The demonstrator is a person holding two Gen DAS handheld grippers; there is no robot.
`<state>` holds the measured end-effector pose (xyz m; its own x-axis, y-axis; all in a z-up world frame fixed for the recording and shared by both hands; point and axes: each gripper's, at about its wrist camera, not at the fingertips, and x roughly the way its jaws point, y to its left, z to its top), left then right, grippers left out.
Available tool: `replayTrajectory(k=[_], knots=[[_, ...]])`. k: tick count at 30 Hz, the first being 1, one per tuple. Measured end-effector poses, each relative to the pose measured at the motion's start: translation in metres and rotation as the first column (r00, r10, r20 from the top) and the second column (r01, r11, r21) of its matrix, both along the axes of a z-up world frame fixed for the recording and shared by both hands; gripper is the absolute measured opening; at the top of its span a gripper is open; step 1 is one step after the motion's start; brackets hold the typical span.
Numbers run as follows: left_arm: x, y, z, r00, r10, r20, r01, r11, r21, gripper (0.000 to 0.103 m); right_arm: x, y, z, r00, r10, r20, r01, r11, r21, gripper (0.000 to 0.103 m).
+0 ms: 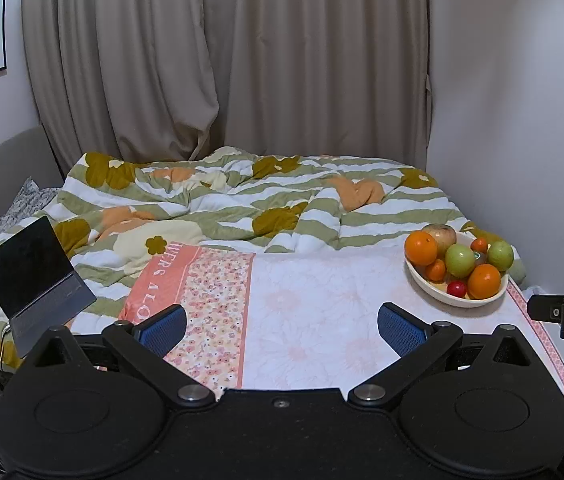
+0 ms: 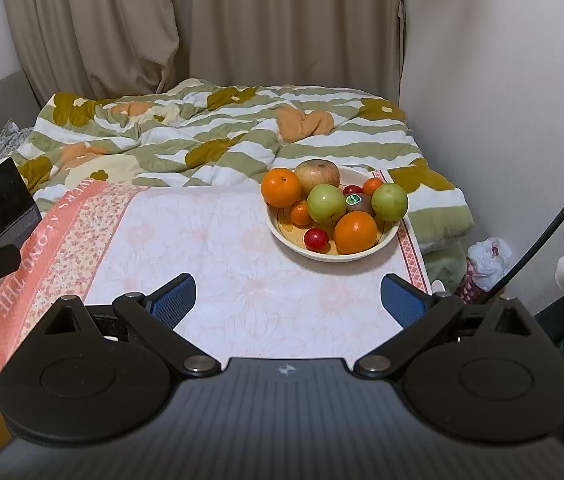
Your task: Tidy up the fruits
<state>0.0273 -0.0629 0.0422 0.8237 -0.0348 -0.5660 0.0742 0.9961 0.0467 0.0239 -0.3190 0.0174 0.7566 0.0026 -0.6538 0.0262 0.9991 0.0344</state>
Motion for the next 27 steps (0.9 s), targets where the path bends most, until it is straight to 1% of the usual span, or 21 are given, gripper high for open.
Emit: replayTrajectory(k=[10, 16, 19, 24, 27], knots=[[-0.0012, 0.0010, -0.0013, 1.000, 0.011, -0.005, -0.011, 1.000, 0.009, 0.103, 0.0008, 0.0019, -0.0009, 1.000, -0.001, -0.009, 0.001, 1.000, 0.001, 0.103], [-0.0045, 0.0000, -0.0003, 1.000, 0.016, 0.020, -0.016, 1.000, 0.008, 0.103, 0.0009, 0.0015, -0.0002, 1.000, -0.001, -0.008, 0.001, 1.000, 0.002, 0.103], [-0.0030, -0.0012, -0.0012, 1.000, 0.025, 0.009, -0.025, 1.000, 0.016, 0.103, 0.0006, 0.0015, -0.0003, 1.000, -0.001, -0.009, 0.001, 1.000, 0.004, 0.103], [-0.0022, 0.0017, -0.0036, 1.000, 0.024, -0.006, -0.024, 1.000, -0.007, 0.103, 0.0005, 0.0014, -0.0003, 1.000, -0.004, -0.009, 0.004, 1.000, 0.009, 0.103], [-0.0020, 0.0016, -0.0045, 1.000, 0.026, -0.004, -0.026, 1.000, -0.005, 0.103, 0.0008, 0.0005, -0.0002, 1.000, 0.000, -0.013, 0.000, 1.000, 0.012, 0.103]])
